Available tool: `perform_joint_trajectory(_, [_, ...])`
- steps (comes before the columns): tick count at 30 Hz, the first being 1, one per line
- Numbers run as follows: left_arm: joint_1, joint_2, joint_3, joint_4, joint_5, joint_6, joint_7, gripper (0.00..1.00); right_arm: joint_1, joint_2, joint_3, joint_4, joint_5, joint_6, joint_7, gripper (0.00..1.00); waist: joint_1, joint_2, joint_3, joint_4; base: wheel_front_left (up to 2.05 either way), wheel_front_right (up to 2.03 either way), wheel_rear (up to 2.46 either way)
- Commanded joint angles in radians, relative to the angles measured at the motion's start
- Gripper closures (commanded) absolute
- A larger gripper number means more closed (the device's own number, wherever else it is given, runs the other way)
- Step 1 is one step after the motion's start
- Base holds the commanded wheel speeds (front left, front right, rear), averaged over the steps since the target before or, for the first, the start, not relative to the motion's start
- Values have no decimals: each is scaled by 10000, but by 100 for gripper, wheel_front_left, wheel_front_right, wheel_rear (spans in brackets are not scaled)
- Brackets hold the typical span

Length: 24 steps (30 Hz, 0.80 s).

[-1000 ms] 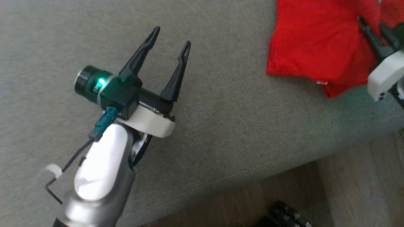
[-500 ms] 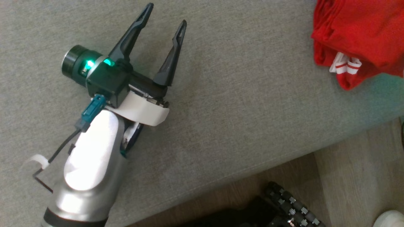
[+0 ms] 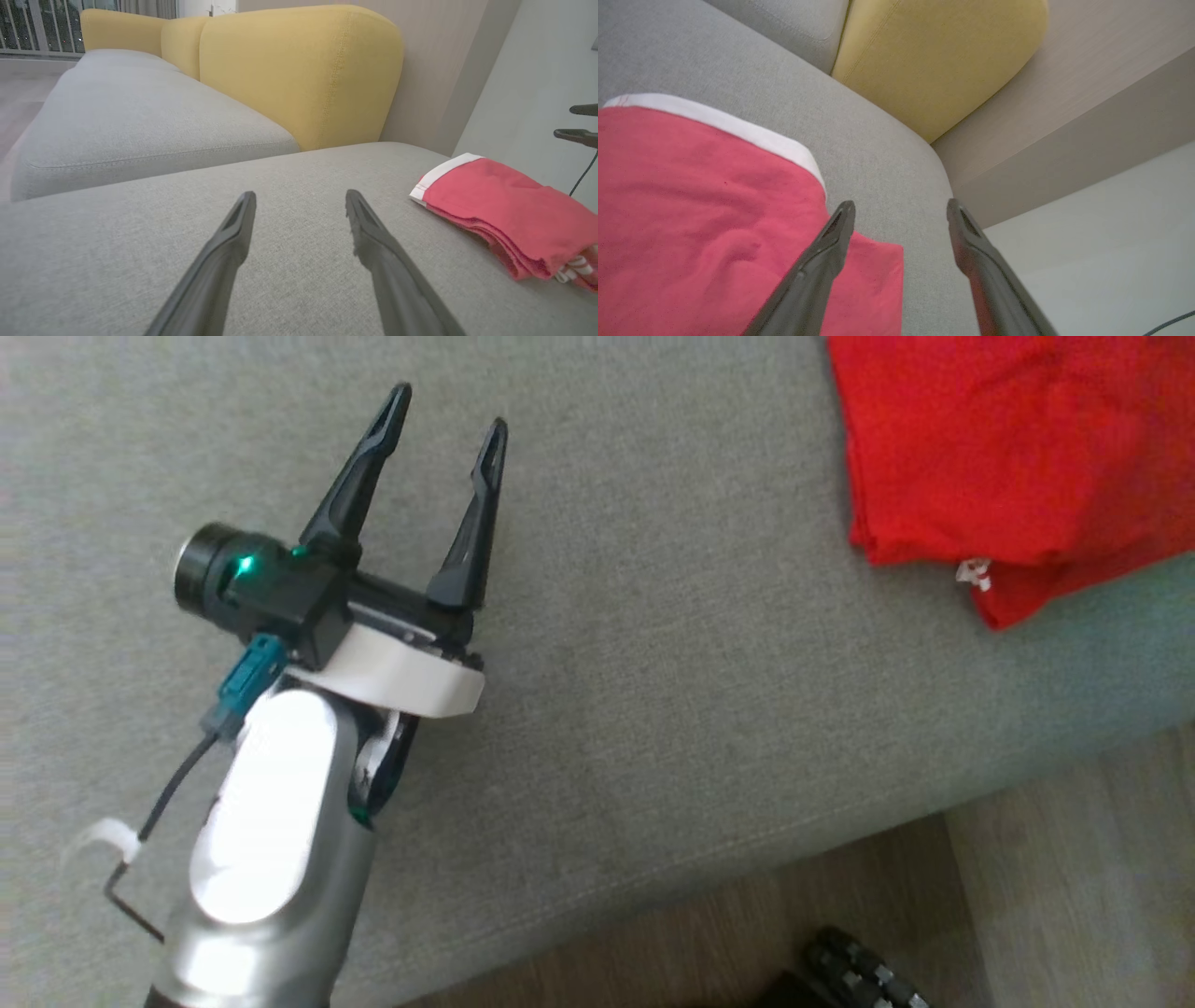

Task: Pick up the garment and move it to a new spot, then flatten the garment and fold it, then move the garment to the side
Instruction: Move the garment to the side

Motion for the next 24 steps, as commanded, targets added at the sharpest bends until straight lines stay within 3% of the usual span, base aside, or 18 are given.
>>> perform_joint_trajectory(1, [102,22,330,-355,-49,46,-47,0,192,-78,-79,-376,-101,-6,128,0,-1,0,-459,219,0,0,0])
perform_joint_trajectory(10, [1092,-93,1143,-493,-425,439,-47,0,356,1456,547,-853,709,-6,-295,0,-1,0,-1919,785,0,0,0])
perform_joint_trajectory(19, [2258,-108,1610,-671,-927,985,-48,0,1463,3156,973,-397,1794,-6,-2436,0,-1,0,-3378,1624,0,0,0])
perform_joint_trajectory(24, [2980,-109,1659,-814,-1211,1359,-48,0,2410,3663,1126,116,2105,-6,-3685,0,-1,0,-4029,1987,0,0,0])
